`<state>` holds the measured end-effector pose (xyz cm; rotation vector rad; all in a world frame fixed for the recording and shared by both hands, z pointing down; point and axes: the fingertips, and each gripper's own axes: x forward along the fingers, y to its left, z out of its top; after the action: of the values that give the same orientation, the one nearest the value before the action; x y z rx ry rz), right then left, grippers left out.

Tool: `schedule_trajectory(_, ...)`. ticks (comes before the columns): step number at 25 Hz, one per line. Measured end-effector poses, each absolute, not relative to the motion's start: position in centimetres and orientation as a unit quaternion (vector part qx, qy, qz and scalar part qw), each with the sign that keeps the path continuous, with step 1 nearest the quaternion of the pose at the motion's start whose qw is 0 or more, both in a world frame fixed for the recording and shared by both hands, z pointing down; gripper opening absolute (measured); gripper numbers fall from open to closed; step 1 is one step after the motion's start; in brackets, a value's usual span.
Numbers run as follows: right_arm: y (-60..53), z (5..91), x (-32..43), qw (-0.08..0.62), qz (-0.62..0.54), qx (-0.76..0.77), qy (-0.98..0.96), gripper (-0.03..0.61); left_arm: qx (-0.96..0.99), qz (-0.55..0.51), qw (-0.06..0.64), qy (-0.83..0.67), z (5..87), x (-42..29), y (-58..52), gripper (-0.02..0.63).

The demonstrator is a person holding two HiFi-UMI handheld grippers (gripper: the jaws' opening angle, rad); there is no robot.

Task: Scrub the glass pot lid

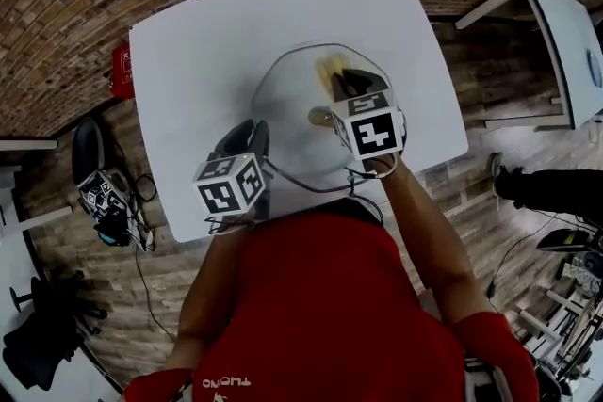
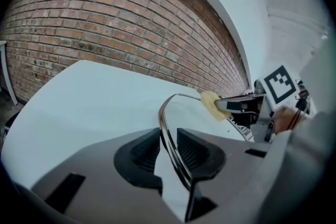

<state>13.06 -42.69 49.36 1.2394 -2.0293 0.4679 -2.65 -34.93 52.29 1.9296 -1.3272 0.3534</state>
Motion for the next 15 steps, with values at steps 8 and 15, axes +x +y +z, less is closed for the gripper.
schedule_trajectory(8,-37.3,49.5,3.9,0.323,0.231,0.394,-0.829,0.054,0.767,0.119,0.389,-0.497,52.3,-2.7,-34.9,0.11)
schedule_trajectory(15,-35.0,52.1,1.1,0.347,0.25,0.372,-0.824,0.052,0.772,0.12,0.394,-0.485,52.4,-3.0,-35.0,0.11)
